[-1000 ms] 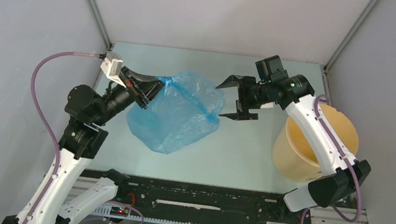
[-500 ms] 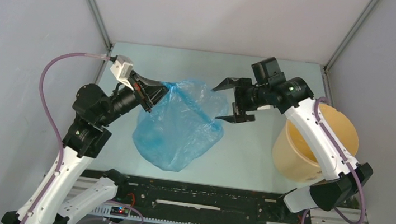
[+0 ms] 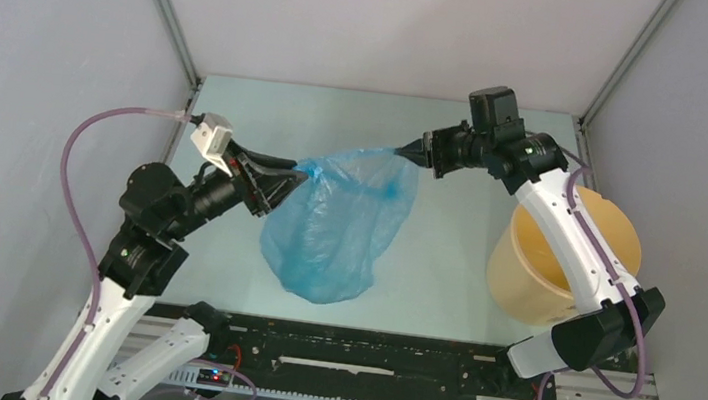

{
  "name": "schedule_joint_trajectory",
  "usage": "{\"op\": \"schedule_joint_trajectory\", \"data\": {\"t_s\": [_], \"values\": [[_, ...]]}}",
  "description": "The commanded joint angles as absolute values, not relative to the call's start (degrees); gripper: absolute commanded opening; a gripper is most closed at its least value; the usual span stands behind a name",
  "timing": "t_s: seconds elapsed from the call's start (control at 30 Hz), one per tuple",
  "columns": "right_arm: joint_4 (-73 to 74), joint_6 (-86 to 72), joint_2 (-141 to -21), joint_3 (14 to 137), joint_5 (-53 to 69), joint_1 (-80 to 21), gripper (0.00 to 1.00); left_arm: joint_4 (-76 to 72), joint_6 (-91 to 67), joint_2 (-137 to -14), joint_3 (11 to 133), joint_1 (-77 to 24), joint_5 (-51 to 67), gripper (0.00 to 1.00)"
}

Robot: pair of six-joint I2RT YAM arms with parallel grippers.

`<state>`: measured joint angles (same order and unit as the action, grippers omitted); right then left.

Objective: Put the trash bags into the trash bin

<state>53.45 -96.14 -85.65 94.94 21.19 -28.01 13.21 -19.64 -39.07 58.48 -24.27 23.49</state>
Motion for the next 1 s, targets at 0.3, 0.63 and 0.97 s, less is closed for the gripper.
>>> {"op": "schedule_joint_trajectory", "data": {"t_s": [0.3,0.63,0.97], "values": [[17.11,-39.93,-73.85,87.33,49.77,-25.79,0.0,33.7,-29.75,-29.72,63.14,-24.45,24.74,0.96],[23.88,-34.14,-71.0,76.37,50.22,-23.32,0.0,46.36,-47.64,-37.09,64.26,-24.35,6.54,0.94],[26.66,-41.03,-78.05,93.21,49.67,-24.16,0.0,29.79,-51.91,-60.5,67.61,-29.11,14.97,0.83]]}}
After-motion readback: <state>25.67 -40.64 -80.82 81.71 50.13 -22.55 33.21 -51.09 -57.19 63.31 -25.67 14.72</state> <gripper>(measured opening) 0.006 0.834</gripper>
